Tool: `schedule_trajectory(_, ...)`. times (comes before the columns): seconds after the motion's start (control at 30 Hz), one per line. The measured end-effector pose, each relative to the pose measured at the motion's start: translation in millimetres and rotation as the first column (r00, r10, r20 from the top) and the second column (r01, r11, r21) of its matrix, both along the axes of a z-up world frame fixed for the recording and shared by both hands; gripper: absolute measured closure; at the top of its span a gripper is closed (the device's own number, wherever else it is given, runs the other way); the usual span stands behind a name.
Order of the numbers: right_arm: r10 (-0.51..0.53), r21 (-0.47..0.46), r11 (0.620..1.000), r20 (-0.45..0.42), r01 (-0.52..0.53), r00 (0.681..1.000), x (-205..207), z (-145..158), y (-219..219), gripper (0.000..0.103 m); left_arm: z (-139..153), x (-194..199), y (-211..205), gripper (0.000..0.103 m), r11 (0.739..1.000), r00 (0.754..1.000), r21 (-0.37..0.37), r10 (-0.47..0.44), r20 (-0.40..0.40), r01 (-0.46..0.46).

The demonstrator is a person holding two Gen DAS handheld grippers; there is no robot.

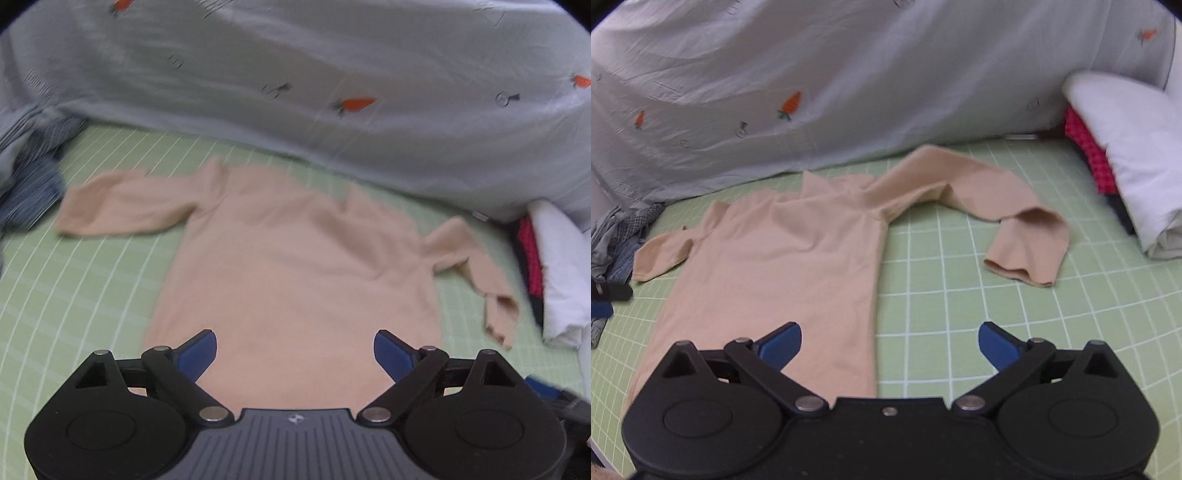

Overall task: Fold clothes
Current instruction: 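Release the hem and move the right gripper toward the shirt sleeve cuff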

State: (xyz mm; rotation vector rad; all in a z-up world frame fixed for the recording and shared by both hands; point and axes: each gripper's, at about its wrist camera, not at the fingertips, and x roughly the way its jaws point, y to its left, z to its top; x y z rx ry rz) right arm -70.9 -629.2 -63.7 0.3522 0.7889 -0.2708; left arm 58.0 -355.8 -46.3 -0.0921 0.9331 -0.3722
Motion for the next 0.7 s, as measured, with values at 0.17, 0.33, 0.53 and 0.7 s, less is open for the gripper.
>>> schedule_trajectory(0.17,-0.171,0.021,0.985,0.010,0.171,0.985,15,-20,-66,0.004,19,29,-39,0.010,0.999,0.996,-0.049,0.024,0.085,-0.019)
schedule_trajectory(0.33,-0.377,0.059,0.924,-0.003,0.377,0.926,27,-41,-142,0.020,18,44,-57,0.009,0.998,0.998,-0.065,0.030,0.058,-0.026)
schedule_trajectory(0.53,-0.394,-0.018,0.919,-0.030,0.393,0.919,43,-67,-175,0.024,5,51,-73,0.009,1.000,1.000,0.002,0.023,0.004,-0.023)
schedule_trajectory(0.7,-0.331,-0.106,0.939,-0.023,0.327,0.943,59,-73,-178,0.023,-2,46,-82,0.009,1.000,0.999,0.007,-0.003,-0.040,0.003)
